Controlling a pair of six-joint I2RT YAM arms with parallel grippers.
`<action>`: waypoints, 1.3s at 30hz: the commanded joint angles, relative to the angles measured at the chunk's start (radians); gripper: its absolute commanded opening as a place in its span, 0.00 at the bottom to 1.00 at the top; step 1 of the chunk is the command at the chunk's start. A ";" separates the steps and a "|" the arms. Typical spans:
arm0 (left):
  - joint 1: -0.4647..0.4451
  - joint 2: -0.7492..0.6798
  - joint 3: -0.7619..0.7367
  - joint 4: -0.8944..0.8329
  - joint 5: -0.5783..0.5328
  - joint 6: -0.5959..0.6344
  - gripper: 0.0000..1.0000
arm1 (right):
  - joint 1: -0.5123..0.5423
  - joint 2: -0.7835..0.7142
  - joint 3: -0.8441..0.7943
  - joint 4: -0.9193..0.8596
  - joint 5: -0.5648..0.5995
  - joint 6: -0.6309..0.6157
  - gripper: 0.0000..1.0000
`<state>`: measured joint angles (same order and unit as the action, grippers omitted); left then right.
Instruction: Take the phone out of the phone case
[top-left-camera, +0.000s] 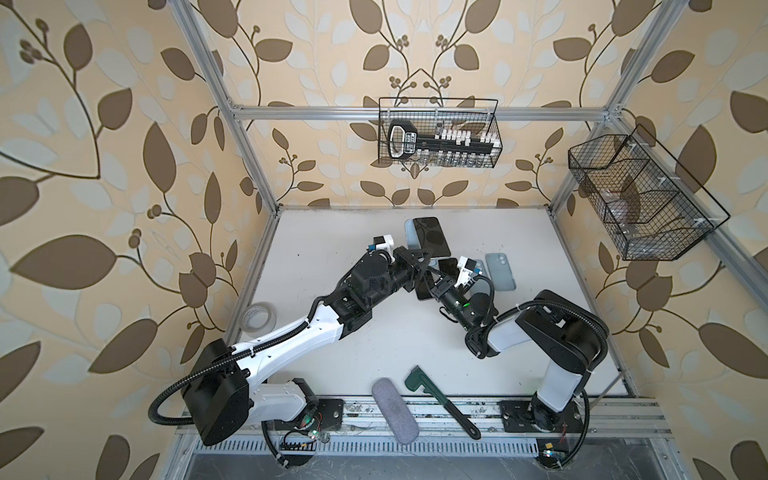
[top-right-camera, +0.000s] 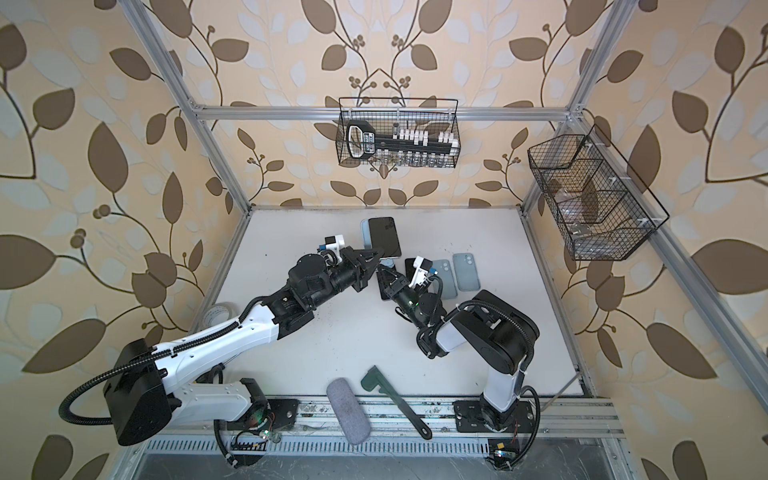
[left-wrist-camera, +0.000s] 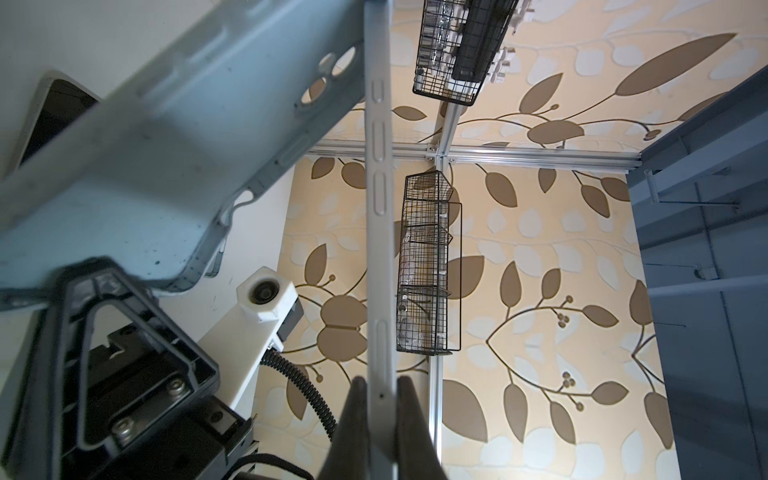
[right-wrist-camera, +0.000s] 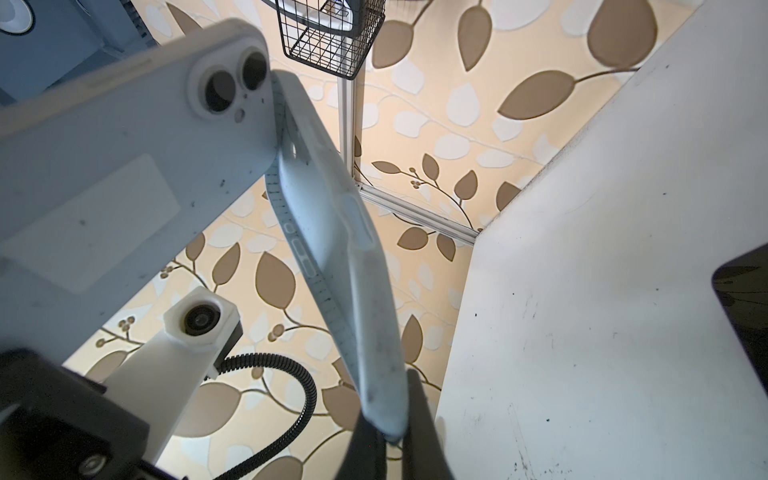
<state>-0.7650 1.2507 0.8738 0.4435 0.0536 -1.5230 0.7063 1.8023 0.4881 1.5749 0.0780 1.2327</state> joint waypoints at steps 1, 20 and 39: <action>0.006 -0.066 0.047 0.216 -0.001 0.038 0.00 | -0.005 0.029 -0.017 0.023 -0.033 -0.005 0.05; -0.074 0.040 -0.042 0.358 0.058 0.008 0.00 | -0.112 0.016 0.014 -0.008 -0.090 -0.016 0.05; -0.069 -0.144 -0.094 0.126 -0.030 0.210 0.00 | -0.038 -0.012 -0.009 -0.146 -0.023 -0.007 0.06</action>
<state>-0.8600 1.2400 0.7490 0.5697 0.0803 -1.4288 0.6376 1.7958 0.4973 1.4380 0.0124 1.2152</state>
